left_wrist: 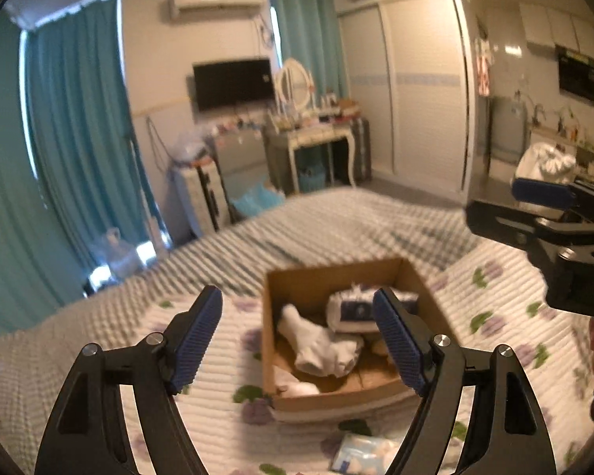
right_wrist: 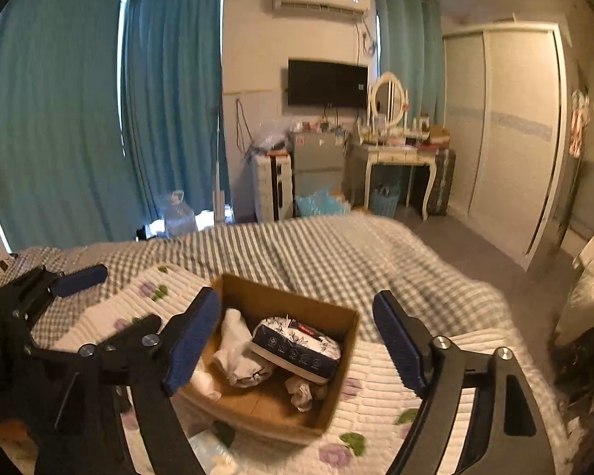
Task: Organize soft objects
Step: 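Carry both items into the box and open both tools, then grasp the white pipe-cleaner figure with the left tool while the right tool grasps the white cloth bundle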
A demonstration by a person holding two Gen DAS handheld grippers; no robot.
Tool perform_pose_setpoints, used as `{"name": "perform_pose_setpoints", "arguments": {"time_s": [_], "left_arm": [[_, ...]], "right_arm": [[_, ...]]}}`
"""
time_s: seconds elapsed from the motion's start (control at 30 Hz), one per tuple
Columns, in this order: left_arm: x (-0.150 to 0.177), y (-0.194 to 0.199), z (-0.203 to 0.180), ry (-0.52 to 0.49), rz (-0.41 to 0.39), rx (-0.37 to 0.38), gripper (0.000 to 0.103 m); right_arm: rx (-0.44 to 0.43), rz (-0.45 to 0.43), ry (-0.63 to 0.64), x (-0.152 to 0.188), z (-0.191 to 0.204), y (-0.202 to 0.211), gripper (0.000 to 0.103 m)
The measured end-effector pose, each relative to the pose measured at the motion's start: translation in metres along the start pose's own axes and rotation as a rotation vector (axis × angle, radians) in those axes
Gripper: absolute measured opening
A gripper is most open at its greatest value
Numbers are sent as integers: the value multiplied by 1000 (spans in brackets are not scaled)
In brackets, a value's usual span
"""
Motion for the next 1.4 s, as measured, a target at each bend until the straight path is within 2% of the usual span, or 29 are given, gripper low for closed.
{"name": "perform_pose_setpoints", "arguments": {"time_s": [0.03, 0.07, 0.1, 0.2, 0.33, 0.5, 0.7, 0.8, 0.9, 0.97, 1.13, 1.2, 1.3, 1.4], "left_arm": [[-6, 18, 3, 7, -25, -11, 92], [-10, 27, 7, 13, -42, -17, 94], [-15, 48, 10, 22, -73, -34, 95], [-19, 78, 16, 31, -101, -58, 95], [-3, 107, 16, 50, -89, -78, 95], [45, 106, -1, 85, -10, -46, 95], [127, 74, -34, 154, 156, -32, 95], [172, 50, -54, 191, 268, -34, 95], [208, 33, -68, 209, 346, -32, 94], [223, 26, -76, 214, 382, -36, 94], [260, 11, -85, 242, 478, -37, 94], [270, 6, -83, 268, 511, -29, 94], [283, -3, -83, 300, 555, -10, 93], [287, -7, -87, 284, 559, -9, 93]], "right_arm": [[6, -12, 6, -5, 1, 15, 84], [15, -24, 16, -10, 3, 34, 86], [20, -33, 24, -13, 5, 48, 90], [38, -58, 41, -16, 9, 94, 102], [9, -64, 61, -1, 17, 139, 103], [-5, -11, 123, 40, 16, 150, 103], [-57, 125, 182, 112, 17, 113, 103], [-98, 216, 196, 153, 19, 80, 103], [-114, 289, 199, 189, 20, 48, 103], [-132, 336, 198, 207, 19, 27, 102], [-166, 488, 191, 249, 16, -23, 84], [-191, 553, 175, 259, 16, -37, 77], [-212, 614, 176, 268, 19, -48, 74], [-224, 666, 188, 273, 24, -61, 69]]}}
Point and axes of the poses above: each gripper's, at about its wrist camera, not at the fingertips, and y roughly against the way its jaws point, z to its left, x to its underside, the point moved 7 cm from there along -y, roughly the way its jaws point, and after that the axes turned 4 degrees about -y, right-handed, at the moved point
